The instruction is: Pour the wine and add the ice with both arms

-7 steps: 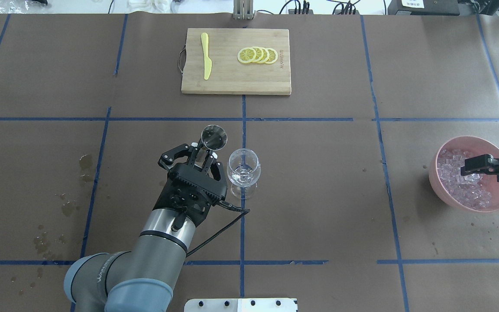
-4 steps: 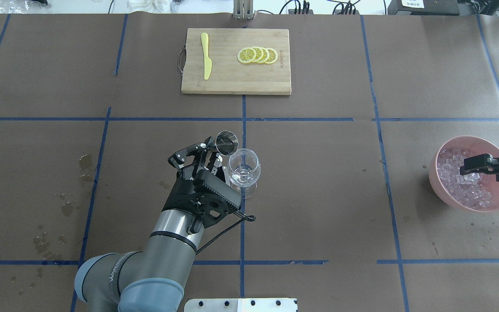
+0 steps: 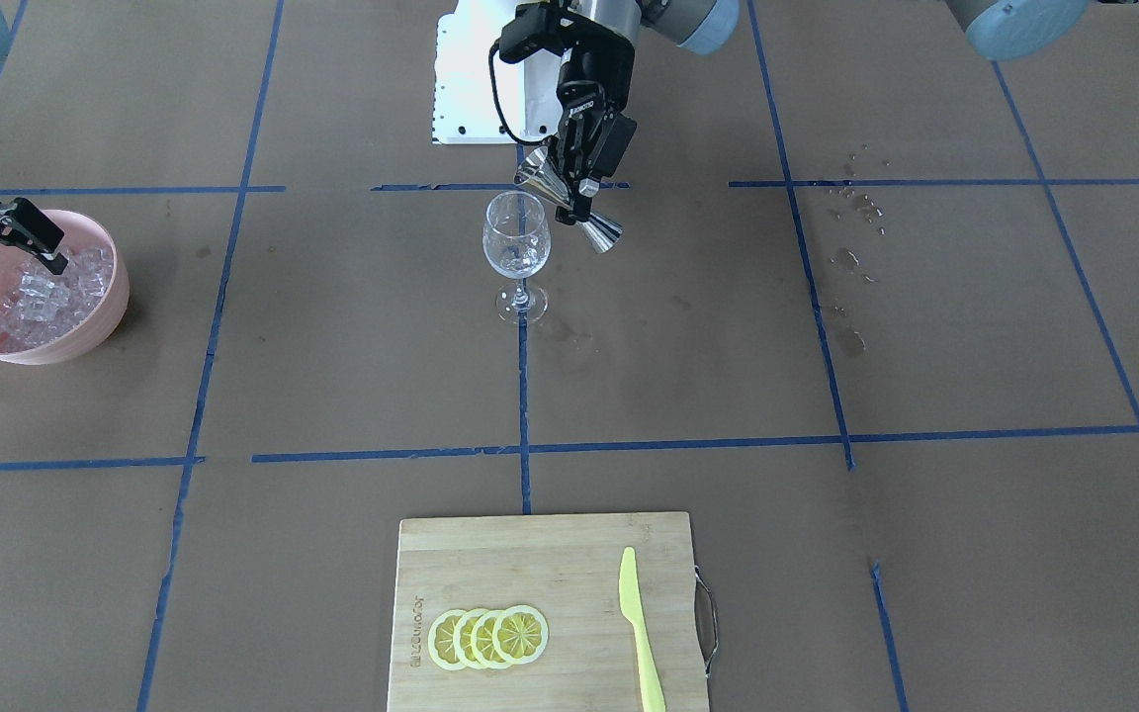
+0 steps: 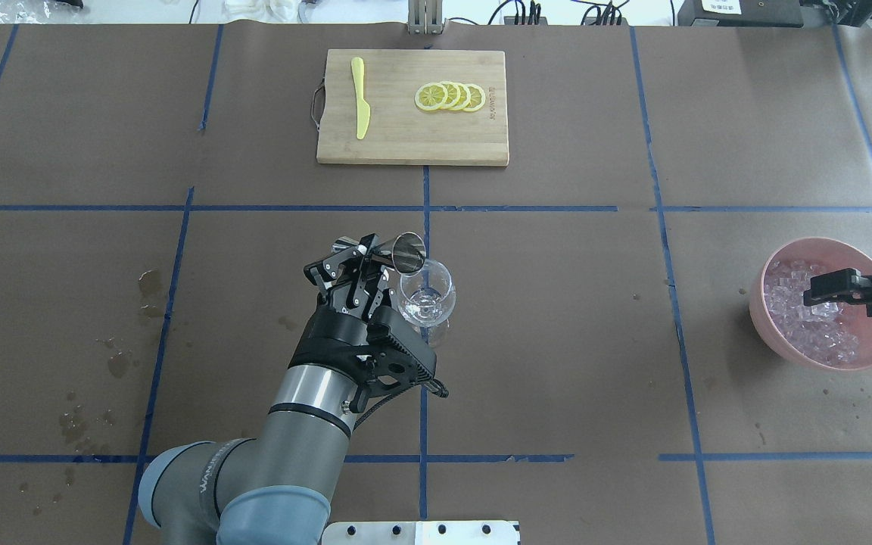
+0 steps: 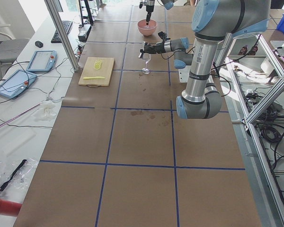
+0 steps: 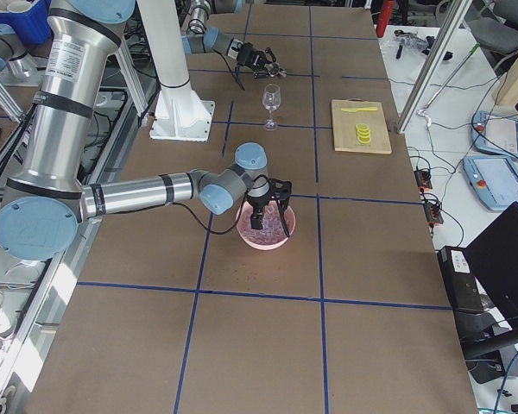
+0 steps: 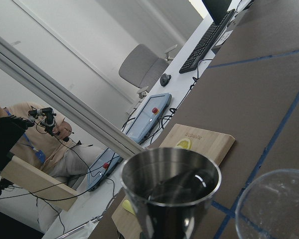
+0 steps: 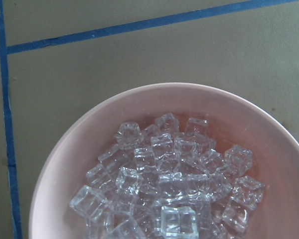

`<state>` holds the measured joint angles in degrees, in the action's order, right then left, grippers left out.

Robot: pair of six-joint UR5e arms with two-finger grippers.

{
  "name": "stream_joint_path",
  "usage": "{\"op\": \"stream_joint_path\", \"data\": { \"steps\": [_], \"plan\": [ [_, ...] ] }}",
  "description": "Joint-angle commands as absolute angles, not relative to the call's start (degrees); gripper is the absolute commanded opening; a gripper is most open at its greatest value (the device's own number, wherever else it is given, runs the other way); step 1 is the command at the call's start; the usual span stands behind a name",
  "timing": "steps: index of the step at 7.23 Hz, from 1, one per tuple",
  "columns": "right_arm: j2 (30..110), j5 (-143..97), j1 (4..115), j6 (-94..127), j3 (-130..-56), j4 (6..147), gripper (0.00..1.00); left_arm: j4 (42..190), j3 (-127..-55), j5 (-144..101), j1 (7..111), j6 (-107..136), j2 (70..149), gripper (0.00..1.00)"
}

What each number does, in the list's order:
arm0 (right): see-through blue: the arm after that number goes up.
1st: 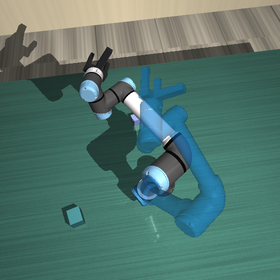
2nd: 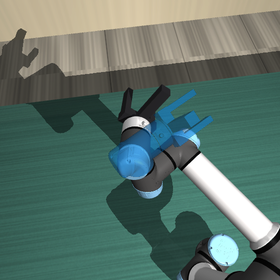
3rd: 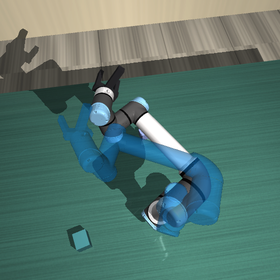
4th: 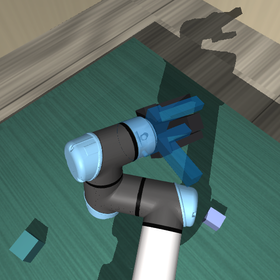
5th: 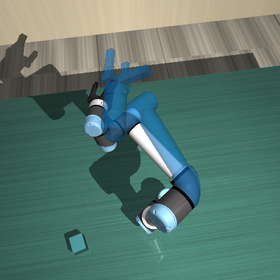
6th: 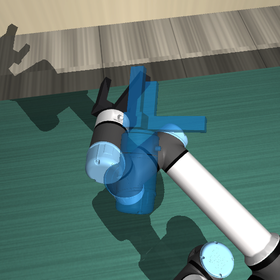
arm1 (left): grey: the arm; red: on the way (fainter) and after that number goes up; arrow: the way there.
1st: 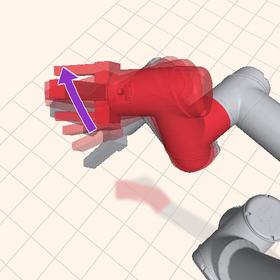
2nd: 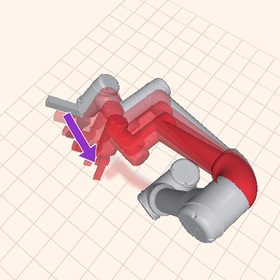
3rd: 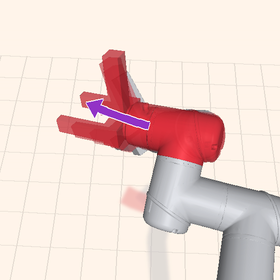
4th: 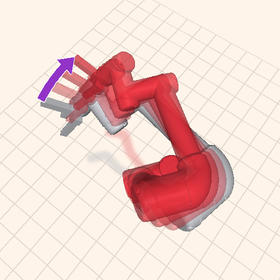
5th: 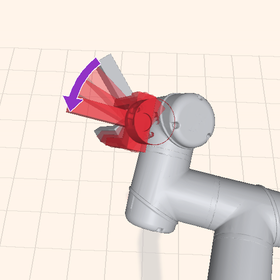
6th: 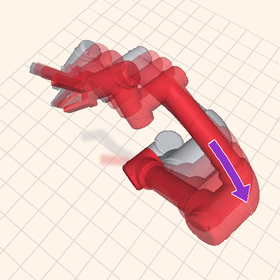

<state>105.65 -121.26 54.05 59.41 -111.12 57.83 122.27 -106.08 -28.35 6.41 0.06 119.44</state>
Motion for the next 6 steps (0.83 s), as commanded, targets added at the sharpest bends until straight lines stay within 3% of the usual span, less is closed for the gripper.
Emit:
{"op": "stream_joint_path", "data": {
  "steps": [1,6],
  "plan": [
    [105.6,-121.3,54.1,59.3,-111.1,57.8,1.00,122.3,-105.6,-26.6,6.4,-7.0,119.6,0.00],
    [105.6,-121.3,54.1,59.4,-111.2,57.7,1.00,122.2,-104.5,-21.6,6.5,-20.5,119.7,0.00]
  ]
}}
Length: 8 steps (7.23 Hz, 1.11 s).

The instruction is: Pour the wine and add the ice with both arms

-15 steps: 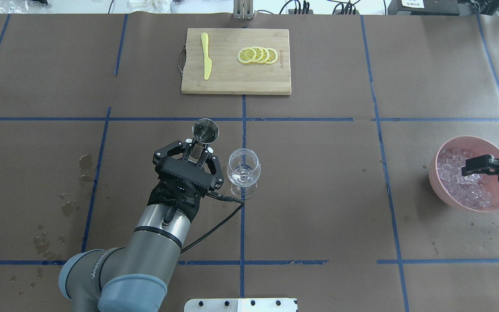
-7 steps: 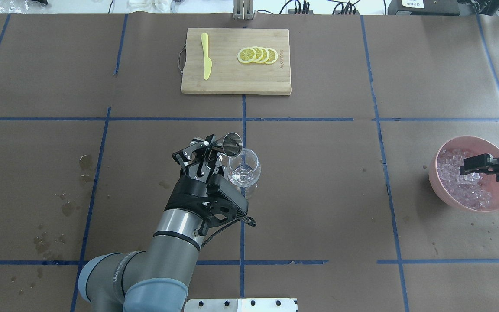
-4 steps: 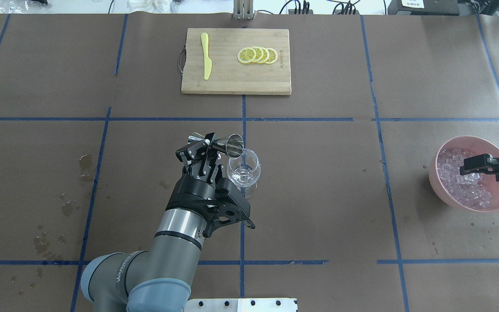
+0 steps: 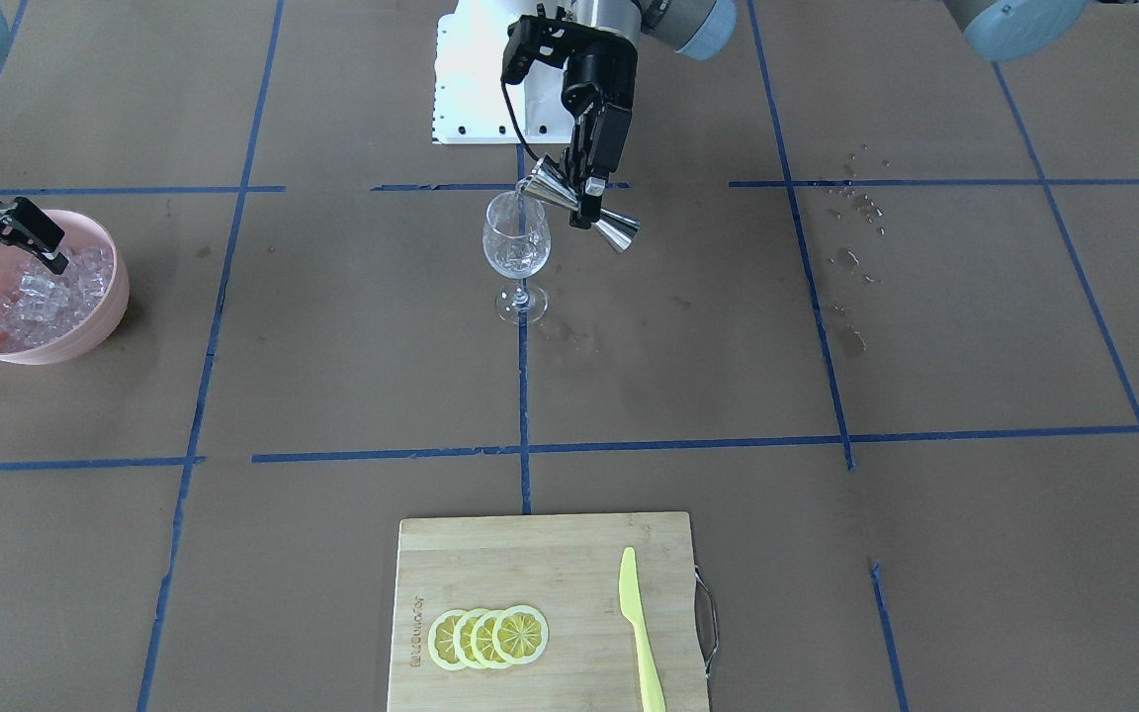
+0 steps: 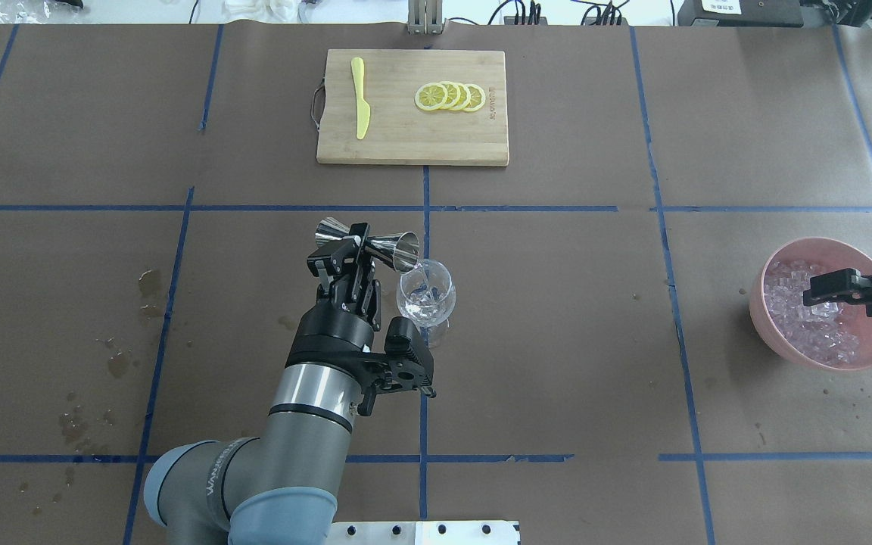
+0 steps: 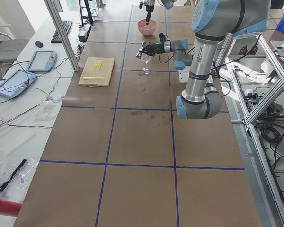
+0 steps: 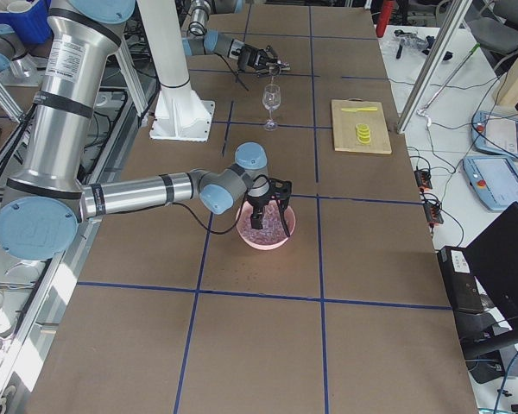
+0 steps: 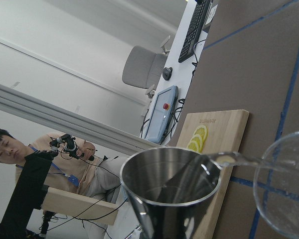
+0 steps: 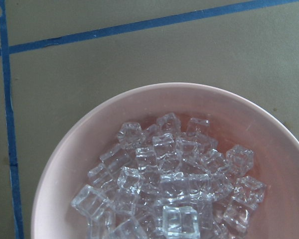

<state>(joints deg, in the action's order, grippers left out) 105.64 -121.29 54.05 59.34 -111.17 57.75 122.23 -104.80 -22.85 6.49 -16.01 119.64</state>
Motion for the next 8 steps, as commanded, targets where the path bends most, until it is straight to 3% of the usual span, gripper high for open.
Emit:
{"op": "stream_joint_path", "data": {
  "steps": [1,8],
  "plan": [
    [105.6,-121.3,54.1,59.3,-111.2,57.7,1.00,122.0,-104.3,-19.9,6.4,-22.7,120.2,0.00],
    [105.5,-121.3,54.1,59.4,-111.1,57.8,1.00,121.9,-103.3,-19.6,4.7,-29.9,120.2,0.00]
  ]
}}
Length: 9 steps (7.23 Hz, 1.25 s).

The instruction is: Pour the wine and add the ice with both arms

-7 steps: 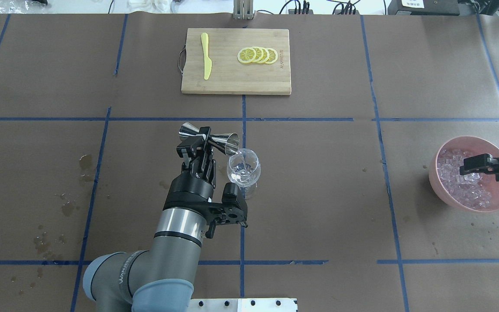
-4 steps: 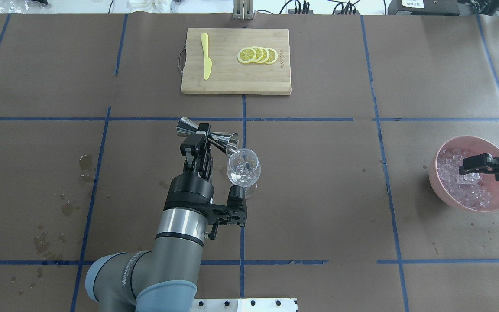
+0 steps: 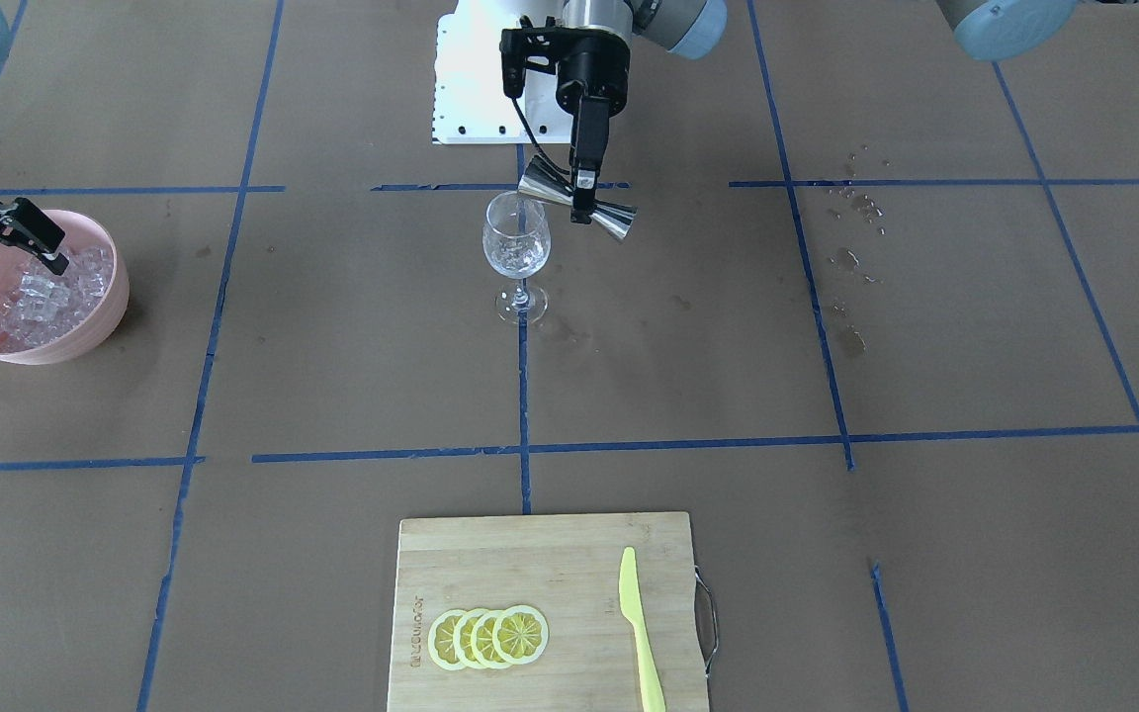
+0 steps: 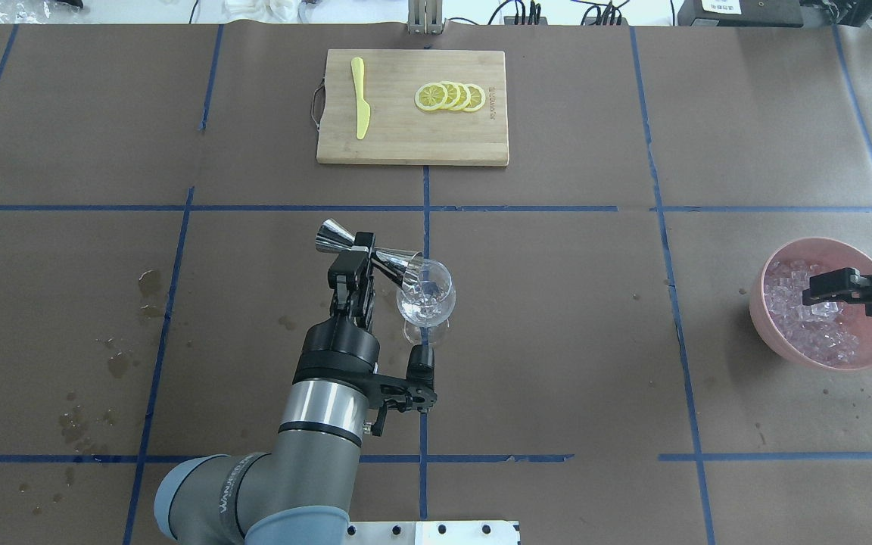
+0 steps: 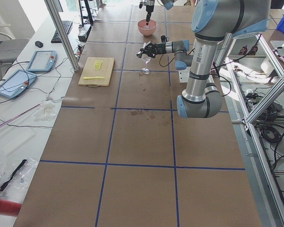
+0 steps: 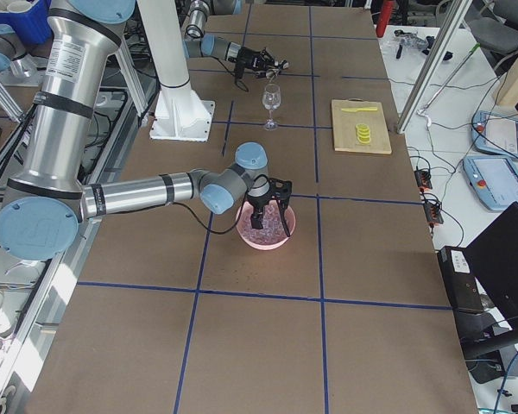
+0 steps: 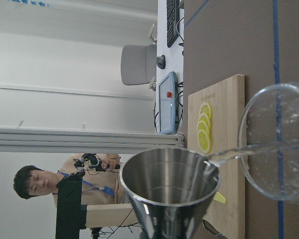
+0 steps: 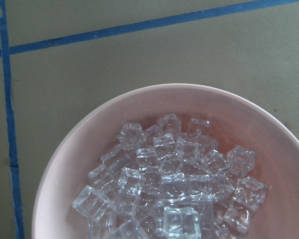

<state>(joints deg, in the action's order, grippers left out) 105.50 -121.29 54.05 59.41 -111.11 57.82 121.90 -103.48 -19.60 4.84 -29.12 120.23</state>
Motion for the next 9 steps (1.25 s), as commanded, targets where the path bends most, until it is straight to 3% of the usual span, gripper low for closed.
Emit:
{"op": "stream_joint_path", "data": {
  "steps": [1,9],
  "plan": [
    [105.5,-121.3,54.1,59.3,-111.1,57.8,1.00,121.9,-103.4,-19.5,4.7,-29.9,120.2,0.00],
    [104.7,-121.0,54.0,59.0,-109.3,57.7,1.00,128.5,-105.0,-18.8,5.8,-25.9,118.6,0.00]
  ]
}}
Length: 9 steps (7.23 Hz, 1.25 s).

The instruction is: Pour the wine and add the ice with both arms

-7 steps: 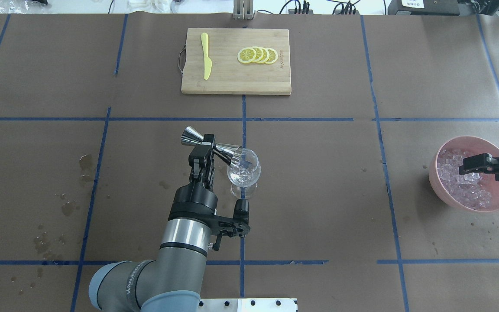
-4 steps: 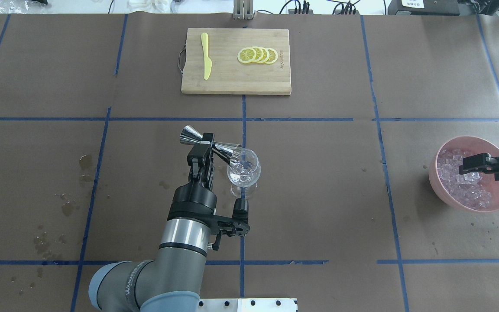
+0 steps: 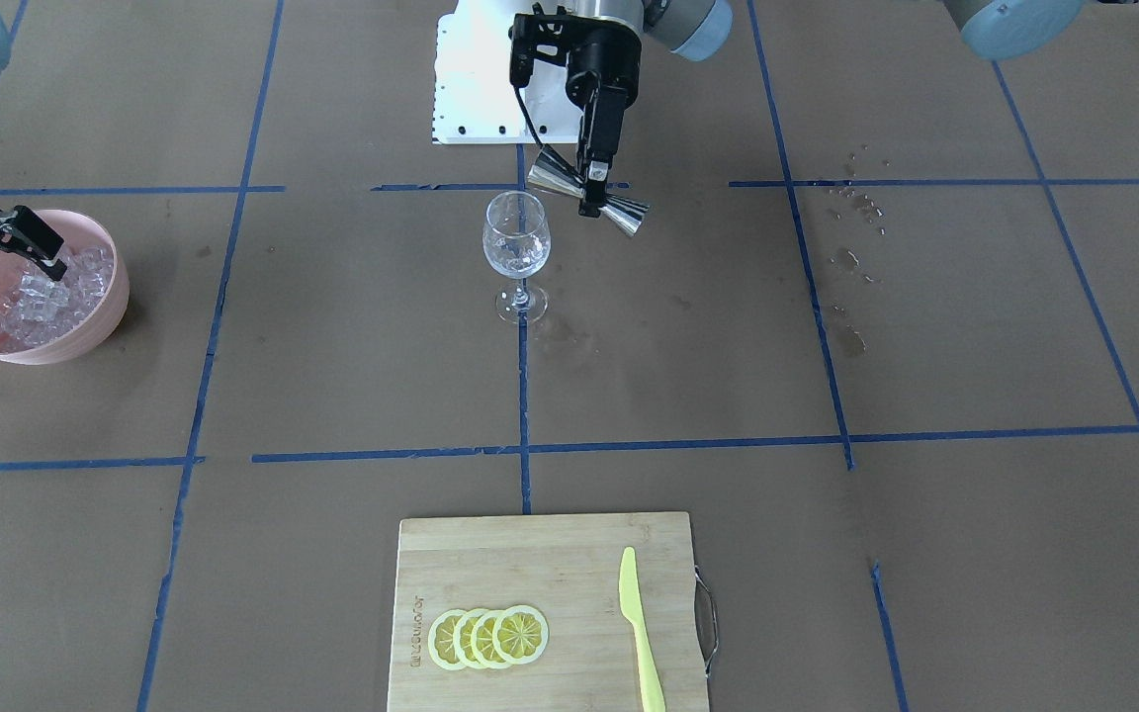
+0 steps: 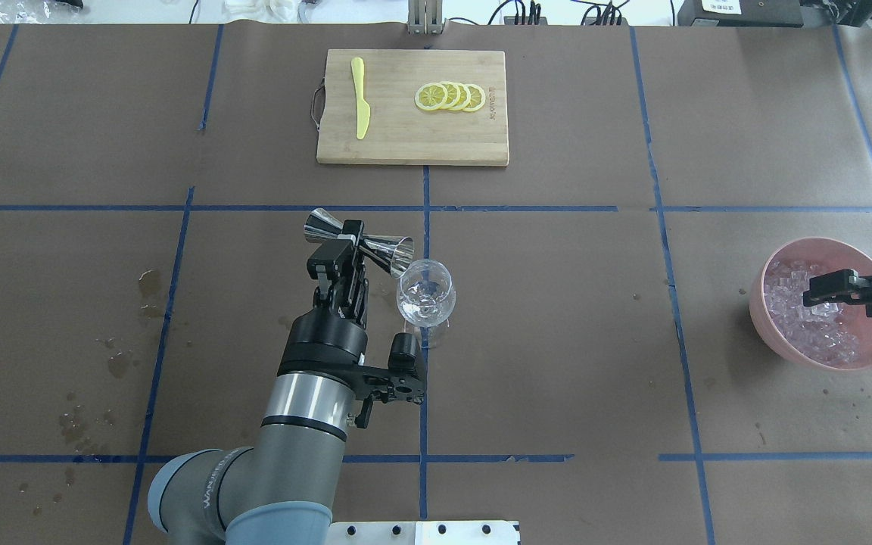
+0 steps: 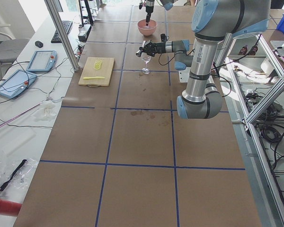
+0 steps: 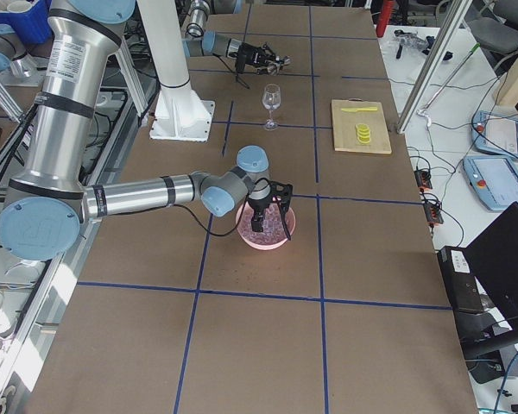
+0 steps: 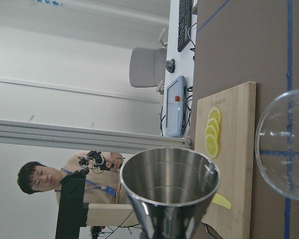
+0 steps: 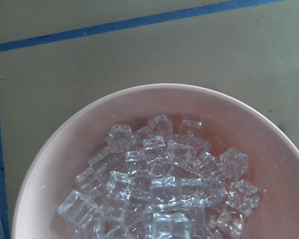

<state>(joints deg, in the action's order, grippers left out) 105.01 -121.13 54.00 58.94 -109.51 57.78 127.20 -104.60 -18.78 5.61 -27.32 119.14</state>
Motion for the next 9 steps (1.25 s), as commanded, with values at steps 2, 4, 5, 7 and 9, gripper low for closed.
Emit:
{"op": "stream_joint_path", "data": {
  "steps": [2,4,5,7,9],
  "plan": [
    [104.7,-121.0,54.0,59.1,-109.3,57.7,1.00,132.2,-105.3,-18.8,6.4,-25.5,115.6,0.00],
    [104.7,-120.9,54.0,59.2,-109.2,58.1,0.99,132.7,-105.3,-18.9,7.3,-25.5,114.5,0.00],
    [104.6,-121.0,53.8,59.2,-108.1,58.0,0.98,132.7,-105.5,-18.9,7.8,-25.5,114.4,0.00],
    [104.2,-121.5,53.7,59.2,-107.6,58.2,0.89,138.0,-105.6,-19.1,8.7,-25.6,110.2,0.00],
    [104.1,-121.7,53.6,59.2,-107.6,58.4,0.63,139.8,-105.6,-19.3,9.5,-25.6,108.5,0.00]
  ]
}}
